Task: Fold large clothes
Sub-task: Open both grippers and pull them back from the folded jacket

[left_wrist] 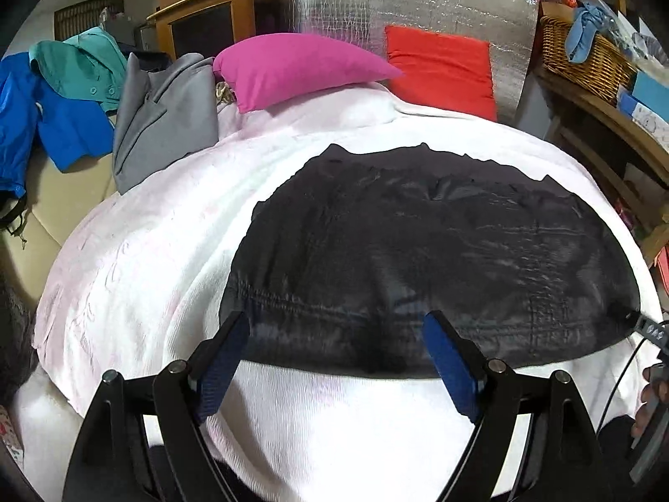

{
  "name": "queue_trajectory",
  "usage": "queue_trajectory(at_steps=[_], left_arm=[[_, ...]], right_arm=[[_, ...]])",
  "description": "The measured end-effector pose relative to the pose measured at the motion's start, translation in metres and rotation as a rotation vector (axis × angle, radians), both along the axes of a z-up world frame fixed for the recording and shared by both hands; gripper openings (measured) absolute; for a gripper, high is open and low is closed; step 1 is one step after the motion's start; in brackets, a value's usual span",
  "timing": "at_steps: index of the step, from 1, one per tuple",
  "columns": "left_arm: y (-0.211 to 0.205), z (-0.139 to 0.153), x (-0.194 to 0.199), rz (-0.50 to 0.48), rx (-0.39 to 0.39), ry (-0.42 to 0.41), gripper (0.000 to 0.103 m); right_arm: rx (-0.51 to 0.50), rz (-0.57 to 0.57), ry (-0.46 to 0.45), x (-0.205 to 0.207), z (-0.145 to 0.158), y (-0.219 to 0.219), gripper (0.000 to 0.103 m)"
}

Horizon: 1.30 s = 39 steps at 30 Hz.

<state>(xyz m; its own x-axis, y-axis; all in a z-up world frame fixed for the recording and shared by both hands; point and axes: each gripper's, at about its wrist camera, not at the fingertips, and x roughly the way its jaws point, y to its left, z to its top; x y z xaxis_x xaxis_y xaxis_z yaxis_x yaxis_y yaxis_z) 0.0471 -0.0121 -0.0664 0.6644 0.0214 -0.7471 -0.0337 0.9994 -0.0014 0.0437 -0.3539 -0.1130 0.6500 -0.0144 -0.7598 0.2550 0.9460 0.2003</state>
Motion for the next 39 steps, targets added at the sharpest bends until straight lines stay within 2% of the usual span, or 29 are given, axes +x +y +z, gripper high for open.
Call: queue_trajectory(at_steps=[4,8,12,17,21,31,39], left_arm=[[0.0,0.006,-0.002,0.01,-0.003,-0.014,0.086],[-0.007,0.015,-0.009,0.001,0.002,-0.039,0.086],[-0.011,0.022,-0.015,-0.003,0.004,-0.058,0.086],[-0.015,0.024,-0.017,-0.001,0.023,-0.062,0.088],[-0.016,0.025,-0.018,-0.003,0.022,-0.06,0.089],[-0.03,0.032,-0.022,-0.049,0.018,-0.076,0.095],[-0.037,0.031,-0.02,-0.08,-0.013,-0.058,0.096]], right_arm=[[-0.048,0.067,-0.087,-0.025,0.032,0.025,0.101],[-0.046,0.159,-0.125,-0.053,0.049,0.064,0.101],[-0.035,0.214,-0.141,-0.078,0.052,0.097,0.102],[-0.065,0.251,-0.129,-0.084,0.047,0.125,0.102],[-0.118,0.26,-0.129,-0.081,0.049,0.134,0.102],[-0.178,0.254,-0.155,-0.076,0.06,0.138,0.102],[-0.206,0.237,-0.167,-0.073,0.061,0.137,0.102]])
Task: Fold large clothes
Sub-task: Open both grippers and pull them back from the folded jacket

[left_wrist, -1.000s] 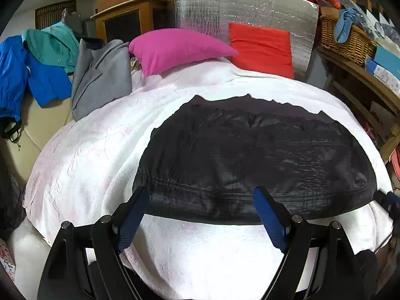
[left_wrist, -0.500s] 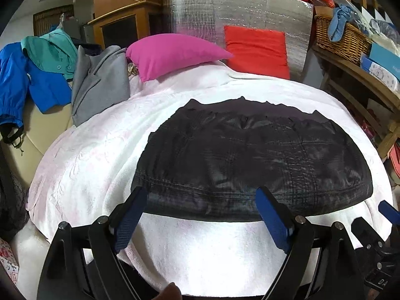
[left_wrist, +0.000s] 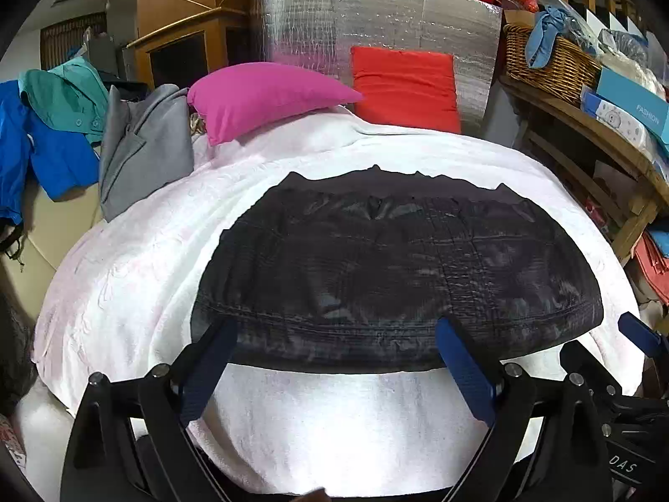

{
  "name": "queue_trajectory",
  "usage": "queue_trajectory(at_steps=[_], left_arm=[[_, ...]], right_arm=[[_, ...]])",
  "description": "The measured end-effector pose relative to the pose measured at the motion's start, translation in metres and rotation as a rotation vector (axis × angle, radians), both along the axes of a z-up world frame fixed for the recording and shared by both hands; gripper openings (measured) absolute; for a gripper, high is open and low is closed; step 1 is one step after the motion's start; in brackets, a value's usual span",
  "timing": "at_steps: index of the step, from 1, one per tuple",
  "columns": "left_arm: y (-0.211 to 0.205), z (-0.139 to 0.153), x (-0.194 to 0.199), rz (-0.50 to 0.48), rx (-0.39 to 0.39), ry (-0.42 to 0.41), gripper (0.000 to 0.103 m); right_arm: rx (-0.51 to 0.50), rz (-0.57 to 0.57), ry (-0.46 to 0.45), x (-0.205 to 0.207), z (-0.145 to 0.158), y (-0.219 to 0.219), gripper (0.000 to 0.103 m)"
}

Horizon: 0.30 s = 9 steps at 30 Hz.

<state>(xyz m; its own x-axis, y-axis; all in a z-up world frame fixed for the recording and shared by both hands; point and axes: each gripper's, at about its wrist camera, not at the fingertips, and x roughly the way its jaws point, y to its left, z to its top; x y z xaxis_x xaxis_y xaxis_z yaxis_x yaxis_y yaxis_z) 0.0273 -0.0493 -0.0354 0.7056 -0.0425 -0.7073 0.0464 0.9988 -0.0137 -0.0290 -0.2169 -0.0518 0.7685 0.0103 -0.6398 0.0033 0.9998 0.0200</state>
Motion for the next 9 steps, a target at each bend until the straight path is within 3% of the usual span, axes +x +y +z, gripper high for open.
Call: queue_trajectory(at_steps=[9], left_arm=[[0.0033,-0.0035,0.0036,-0.013,-0.048,0.016,0.097]], right_arm=[[0.006,-0.001,0.0,0.0041,-0.0005,-0.0019,0.102]])
